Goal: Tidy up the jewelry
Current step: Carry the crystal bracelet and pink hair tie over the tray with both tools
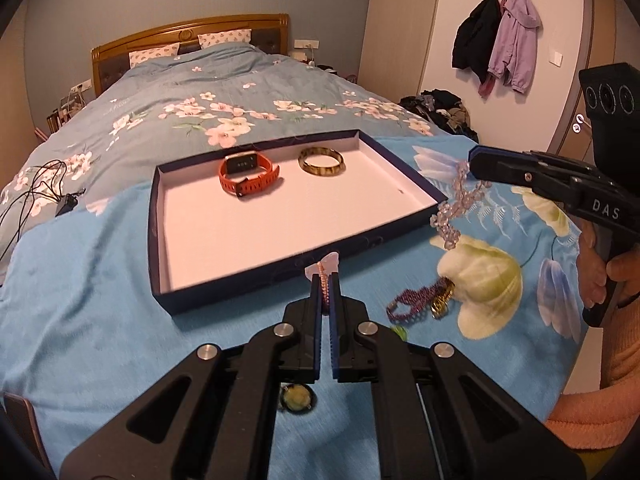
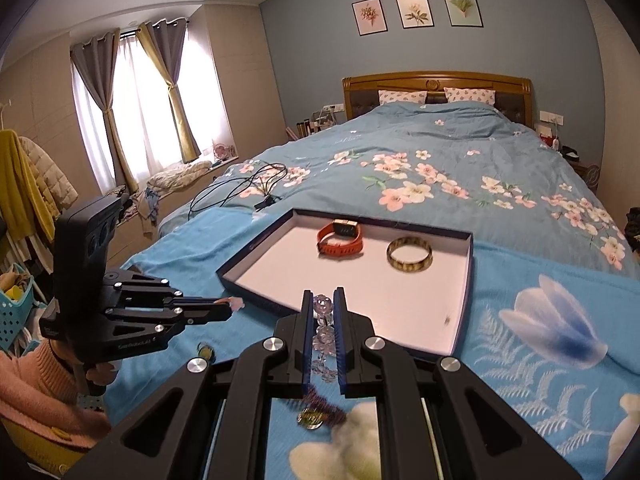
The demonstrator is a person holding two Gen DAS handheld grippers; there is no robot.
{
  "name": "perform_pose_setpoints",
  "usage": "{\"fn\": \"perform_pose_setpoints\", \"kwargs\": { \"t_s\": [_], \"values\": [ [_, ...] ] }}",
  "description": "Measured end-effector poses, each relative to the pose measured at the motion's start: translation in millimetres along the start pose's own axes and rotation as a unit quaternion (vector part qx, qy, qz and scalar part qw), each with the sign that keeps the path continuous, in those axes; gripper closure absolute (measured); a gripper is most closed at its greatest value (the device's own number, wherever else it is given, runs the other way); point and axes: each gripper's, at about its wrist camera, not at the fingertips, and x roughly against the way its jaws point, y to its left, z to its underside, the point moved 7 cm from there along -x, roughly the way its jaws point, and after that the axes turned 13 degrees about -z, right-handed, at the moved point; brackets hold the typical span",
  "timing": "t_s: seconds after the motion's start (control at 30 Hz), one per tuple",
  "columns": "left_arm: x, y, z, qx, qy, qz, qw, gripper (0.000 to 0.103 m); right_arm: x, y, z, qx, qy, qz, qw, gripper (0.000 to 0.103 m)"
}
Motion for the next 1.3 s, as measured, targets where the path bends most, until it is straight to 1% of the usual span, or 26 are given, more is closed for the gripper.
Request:
{"fn": "perform_pose_setpoints", "kwargs": {
  "t_s": [0.27,0.67,1.07,1.3],
  "values": [
    [-7,8,-19,-0.003,-0.008,-0.011,0.9999,0.1,-10,-24,-20,-0.007,-0.011,0.015,1.0,0.095],
    [-30,16,-37,-0.003,-0.006,-0.018,0.9998,0.1,-36,-51,-33,-0.018,-0.005,0.032,0.999,0.095],
    [-60,25,-48,0.004,0.013,-0.027,0.9995,0.1,-57,-76,-38,-0.043,0.003,0.044,0.998,0.095],
    [-78,29,-48,0.011,0.03,-0.029,0.9991,0.1,-67,-85,-37,-0.047,0.012,0.056,0.997,0.095]
  ]
}}
